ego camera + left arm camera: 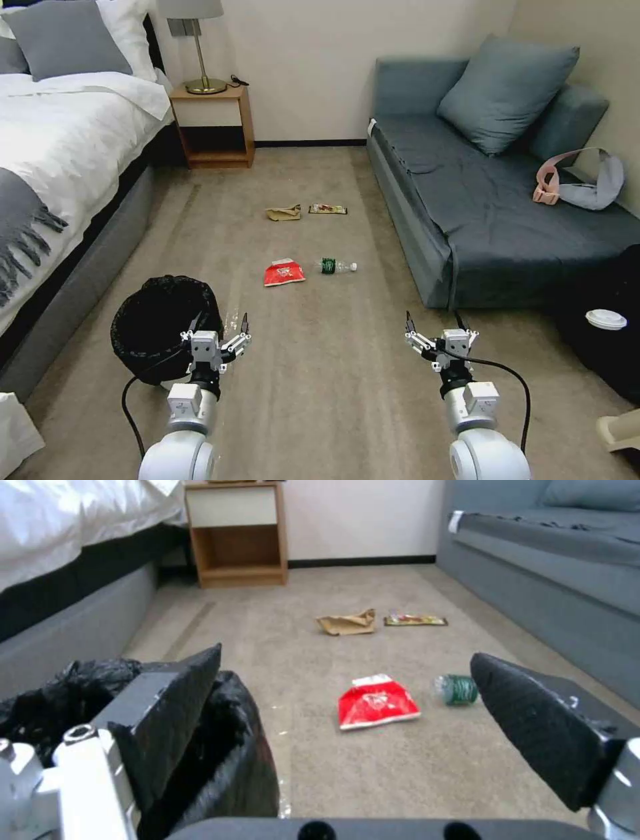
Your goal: Pick up the trash bin, then pick up the garbage on the floor and place it into the trash bin.
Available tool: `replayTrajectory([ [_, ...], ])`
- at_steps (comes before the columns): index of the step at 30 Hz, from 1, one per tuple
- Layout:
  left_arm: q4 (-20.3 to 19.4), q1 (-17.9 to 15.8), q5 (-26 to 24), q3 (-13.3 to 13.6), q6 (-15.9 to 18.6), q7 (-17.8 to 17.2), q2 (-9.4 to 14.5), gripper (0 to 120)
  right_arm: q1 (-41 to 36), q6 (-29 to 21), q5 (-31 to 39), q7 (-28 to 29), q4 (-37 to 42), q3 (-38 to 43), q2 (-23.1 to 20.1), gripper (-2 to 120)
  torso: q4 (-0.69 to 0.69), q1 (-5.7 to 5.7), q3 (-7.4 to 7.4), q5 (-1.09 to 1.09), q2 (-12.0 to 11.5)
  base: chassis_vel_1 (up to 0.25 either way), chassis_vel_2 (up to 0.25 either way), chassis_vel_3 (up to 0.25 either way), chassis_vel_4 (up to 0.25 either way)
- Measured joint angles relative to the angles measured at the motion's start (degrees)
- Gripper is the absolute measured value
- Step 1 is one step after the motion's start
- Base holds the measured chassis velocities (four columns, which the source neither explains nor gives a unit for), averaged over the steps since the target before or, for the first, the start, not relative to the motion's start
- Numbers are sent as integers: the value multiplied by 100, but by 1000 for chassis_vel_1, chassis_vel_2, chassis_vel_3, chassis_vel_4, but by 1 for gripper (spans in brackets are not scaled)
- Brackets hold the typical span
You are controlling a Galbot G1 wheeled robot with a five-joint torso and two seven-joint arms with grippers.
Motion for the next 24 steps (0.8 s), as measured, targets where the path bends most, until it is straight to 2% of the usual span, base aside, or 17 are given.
replayTrajectory([
  [1, 0, 0, 0, 0, 0, 0, 0, 100, 0, 0, 0, 0, 0, 0, 0, 100, 0, 0, 0, 0, 0, 0, 0, 0, 0],
  [4, 105, -379, -605, 60, 370, -291, 372, 100, -411, -680, 426, 502, 518, 191, 102, 100, -1, 0, 0, 0, 0, 0, 0, 0, 0],
  [5, 105, -379, -605, 60, 370, -291, 372, 100, -411, -680, 426, 502, 518, 191, 102, 100, -1, 0, 0, 0, 0, 0, 0, 0, 0],
  [7, 198, -706, -1125, 108, 693, -547, 693, 100, -732, -1209, 746, 893, 918, 340, 180, 100, -2, 0, 0, -1, 0, 0, 0, 0, 0],
  [9, 220, -791, -1260, 123, 776, -607, 776, 100, -778, -1289, 794, 948, 974, 361, 191, 100, -2, 0, 0, -2, 0, 0, 0, 0, 0],
  [12, 220, -791, -1260, 123, 776, -607, 776, 100, -778, -1289, 794, 948, 974, 361, 191, 100, -2, 0, 0, -2, 0, 0, 0, 0, 0],
  [13, 329, -1194, -1896, 185, 1166, -914, 1170, 100, -797, -1517, 1077, 1024, 1085, 500, -45, 100, -1, 0, 0, -1, 0, 0, 0, 0, 0],
  [14, 366, -1324, -2105, 204, 1299, -1018, 1298, 100, -797, -1526, 1092, 1025, 1084, 503, -82, 100, 0, 0, 0, 1, 0, 0, 0, 0, 0],
  [15, 366, -1324, -2105, 204, 1299, -1018, 1298, 100, -797, -1526, 1092, 1025, 1084, 503, -82, 100, 0, 0, 0, 1, 0, 0, 0, 0, 0],
  [16, 393, -1484, -2355, 219, 1454, -1153, 1453, 100, -789, -1524, 1092, 1025, 1082, 500, -114, 100, -1, 0, 0, 3, 0, 0, 0, 0, 0],
  [24, 169, -1349, -2435, 277, 1556, -1211, 1400, 100, -800, -1389, 1077, 1000, 1009, 456, -204, 100, 0, 0, 0, 1, 0, 0, 0, 0, 0],
])
